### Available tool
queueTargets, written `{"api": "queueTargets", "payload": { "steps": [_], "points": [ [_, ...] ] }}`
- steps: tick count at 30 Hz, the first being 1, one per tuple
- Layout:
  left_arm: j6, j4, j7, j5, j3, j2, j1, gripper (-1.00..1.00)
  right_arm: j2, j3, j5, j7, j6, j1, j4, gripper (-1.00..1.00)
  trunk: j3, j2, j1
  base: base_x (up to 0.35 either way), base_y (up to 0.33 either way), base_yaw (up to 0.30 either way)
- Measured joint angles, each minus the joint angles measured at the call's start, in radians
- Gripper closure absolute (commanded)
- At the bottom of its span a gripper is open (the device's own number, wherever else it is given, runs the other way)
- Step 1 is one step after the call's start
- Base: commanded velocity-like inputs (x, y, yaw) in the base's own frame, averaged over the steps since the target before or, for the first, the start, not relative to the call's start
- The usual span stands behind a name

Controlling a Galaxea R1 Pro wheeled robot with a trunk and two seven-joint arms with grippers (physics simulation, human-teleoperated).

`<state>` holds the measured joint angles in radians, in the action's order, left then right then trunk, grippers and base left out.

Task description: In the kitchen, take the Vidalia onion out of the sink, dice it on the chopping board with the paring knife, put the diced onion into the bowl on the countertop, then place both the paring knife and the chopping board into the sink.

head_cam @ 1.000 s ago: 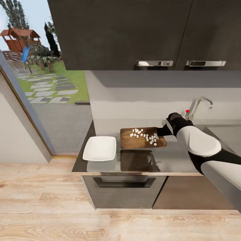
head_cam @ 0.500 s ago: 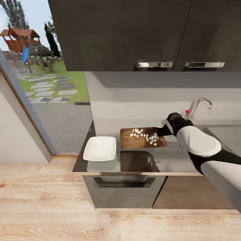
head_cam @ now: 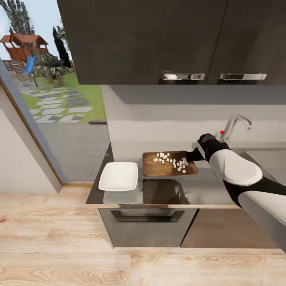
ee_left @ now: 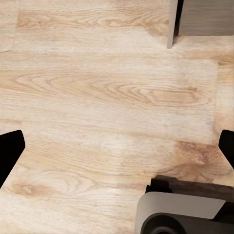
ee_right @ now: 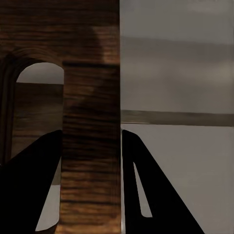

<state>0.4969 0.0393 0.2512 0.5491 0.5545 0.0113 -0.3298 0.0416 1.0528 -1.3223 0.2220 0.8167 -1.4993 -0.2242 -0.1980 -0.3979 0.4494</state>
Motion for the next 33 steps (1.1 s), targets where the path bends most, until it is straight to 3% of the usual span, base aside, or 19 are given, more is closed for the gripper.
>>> {"api": "queueTargets", "payload": {
  "steps": [15, 33],
  "points": [
    [0.000, 0.000, 0.000, 0.000, 0.000, -0.001, 0.000, -1.00, -0.001, 0.000, -0.001, 0.005, 0.000, 0.000, 0.000, 1.00, 0.000, 0.000, 0.000, -0.001, 0.009, 0.000],
    [0.000, 0.000, 0.000, 0.000, 0.000, -0.001, 0.000, -1.00, 0.001, -0.001, 0.000, 0.005, 0.000, 0.000, 0.001, 1.00, 0.000, 0.000, 0.000, -0.130, 0.200, 0.000]
  ]
}}
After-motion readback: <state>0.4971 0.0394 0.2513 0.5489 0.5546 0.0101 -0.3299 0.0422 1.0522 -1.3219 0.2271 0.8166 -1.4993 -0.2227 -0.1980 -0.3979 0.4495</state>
